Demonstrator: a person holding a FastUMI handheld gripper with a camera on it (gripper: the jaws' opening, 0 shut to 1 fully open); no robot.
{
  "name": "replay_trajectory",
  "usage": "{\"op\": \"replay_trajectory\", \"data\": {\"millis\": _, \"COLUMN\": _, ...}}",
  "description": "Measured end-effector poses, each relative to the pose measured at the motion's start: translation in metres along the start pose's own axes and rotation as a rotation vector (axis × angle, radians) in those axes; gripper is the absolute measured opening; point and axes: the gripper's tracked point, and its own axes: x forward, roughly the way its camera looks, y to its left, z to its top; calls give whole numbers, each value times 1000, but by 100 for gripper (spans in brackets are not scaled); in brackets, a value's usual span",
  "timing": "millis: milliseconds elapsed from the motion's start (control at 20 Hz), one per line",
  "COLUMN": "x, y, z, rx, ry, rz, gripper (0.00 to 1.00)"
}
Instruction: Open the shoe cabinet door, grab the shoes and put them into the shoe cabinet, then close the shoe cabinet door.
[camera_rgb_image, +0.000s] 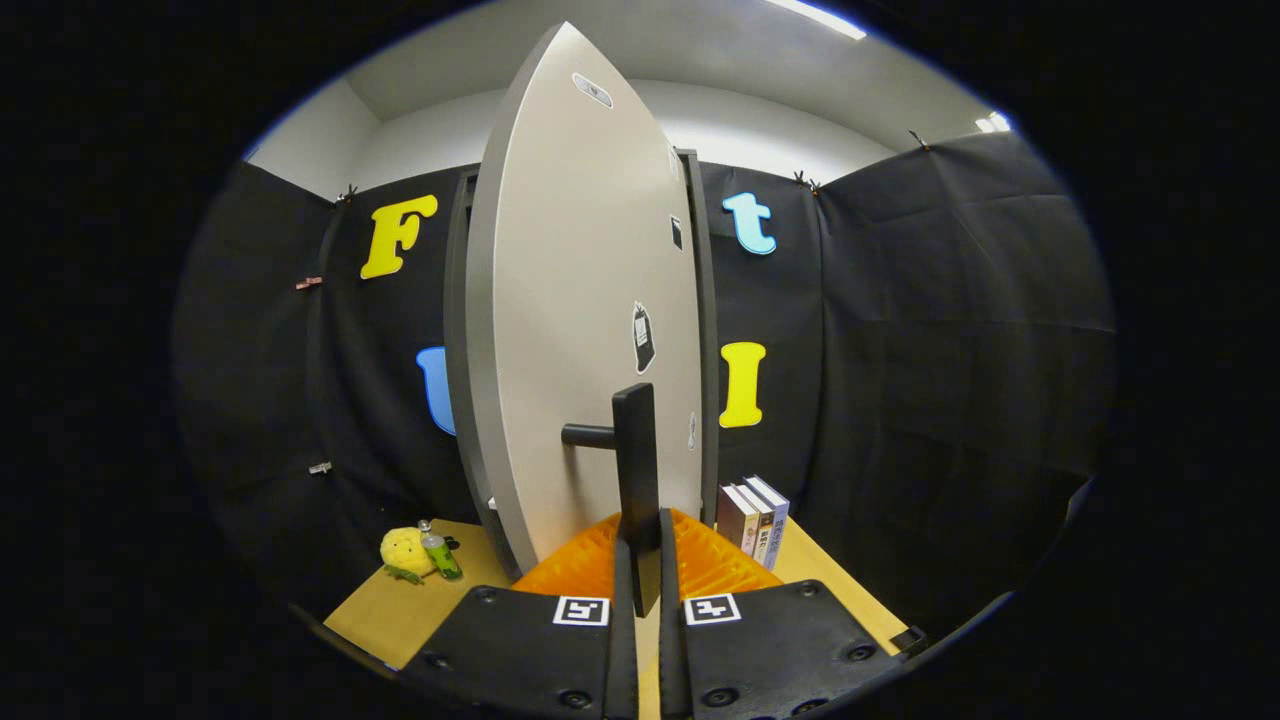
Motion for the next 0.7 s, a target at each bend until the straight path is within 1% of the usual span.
{"op": "replay_trajectory", "data": {"millis": 150, "x": -2, "y": -25, "z": 3, "rx": 6, "ry": 7, "rz": -1, "gripper": 10}}
{"op": "replay_trajectory", "data": {"millis": 350, "x": -3, "y": -60, "z": 12, "rx": -6, "ry": -8, "rz": -56, "gripper": 10}}
{"op": "replay_trajectory", "data": {"millis": 400, "x": -5, "y": -70, "z": 14, "rx": -10, "ry": -9, "rz": -63, "gripper": 7}}
{"op": "replay_trajectory", "data": {"millis": 550, "x": -9, "y": -87, "z": 16, "rx": 13, "ry": 16, "rz": -42, "gripper": 5}}
{"op": "replay_trajectory", "data": {"millis": 700, "x": -18, "y": -114, "z": 22, "rx": 9, "ry": 6, "rz": -74, "gripper": 5}}
